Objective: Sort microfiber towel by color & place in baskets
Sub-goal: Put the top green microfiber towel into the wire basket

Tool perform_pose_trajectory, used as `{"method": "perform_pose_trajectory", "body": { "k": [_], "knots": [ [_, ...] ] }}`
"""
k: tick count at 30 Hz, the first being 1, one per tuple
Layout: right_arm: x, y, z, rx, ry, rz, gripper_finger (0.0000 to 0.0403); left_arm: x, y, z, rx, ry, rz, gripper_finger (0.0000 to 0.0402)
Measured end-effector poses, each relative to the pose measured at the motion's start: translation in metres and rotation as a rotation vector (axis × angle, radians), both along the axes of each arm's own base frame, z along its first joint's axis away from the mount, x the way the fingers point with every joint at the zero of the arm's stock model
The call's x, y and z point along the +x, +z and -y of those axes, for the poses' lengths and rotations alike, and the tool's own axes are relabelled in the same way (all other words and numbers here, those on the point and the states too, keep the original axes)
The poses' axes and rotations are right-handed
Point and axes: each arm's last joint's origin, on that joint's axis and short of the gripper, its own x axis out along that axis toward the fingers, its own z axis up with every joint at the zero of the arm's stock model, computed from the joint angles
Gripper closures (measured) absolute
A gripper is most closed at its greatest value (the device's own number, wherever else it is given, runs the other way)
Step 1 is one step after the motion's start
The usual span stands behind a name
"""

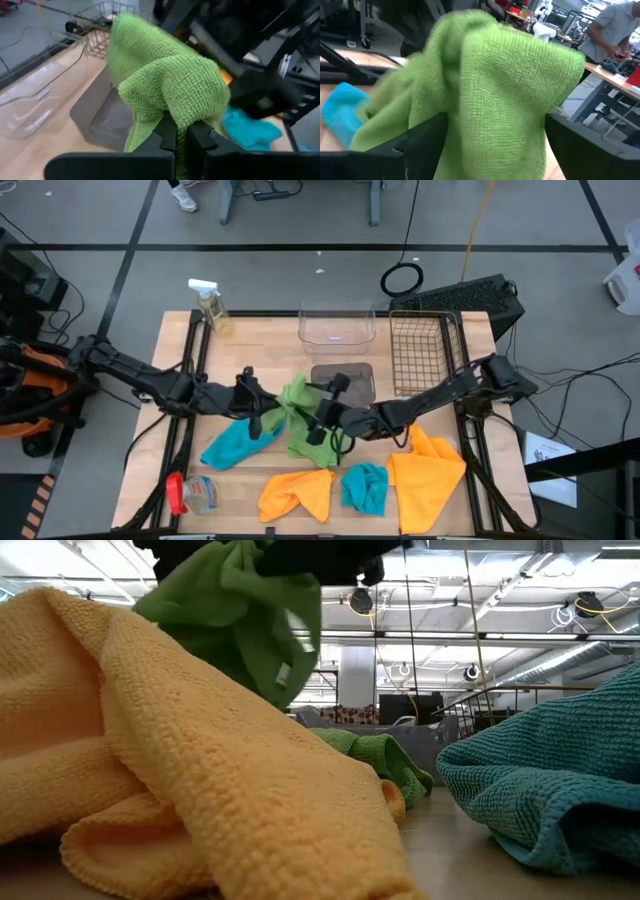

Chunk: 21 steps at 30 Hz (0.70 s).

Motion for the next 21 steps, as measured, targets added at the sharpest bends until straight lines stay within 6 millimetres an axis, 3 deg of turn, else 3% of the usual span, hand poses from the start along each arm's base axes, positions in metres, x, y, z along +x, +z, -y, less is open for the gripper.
{"method": "perform_pose_trajectory", "body": {
  "k": [5,16,21],
  "knots": [
    [0.006,-0.011,-0.004,0.026,0.055,0.005,0.0073,0.006,-0.007,0.009,0.041,-0.017,-0.017,0.0390],
    [0.008,-0.011,-0.009,0.110,0.245,0.019,0.0074,0.021,-0.004,0.033,0.180,-0.171,0.112,0.0390],
    [0.008,-0.011,-0.010,0.111,0.250,0.018,0.0108,0.023,-0.003,0.034,0.174,-0.190,0.129,0.0390]
  ]
}}
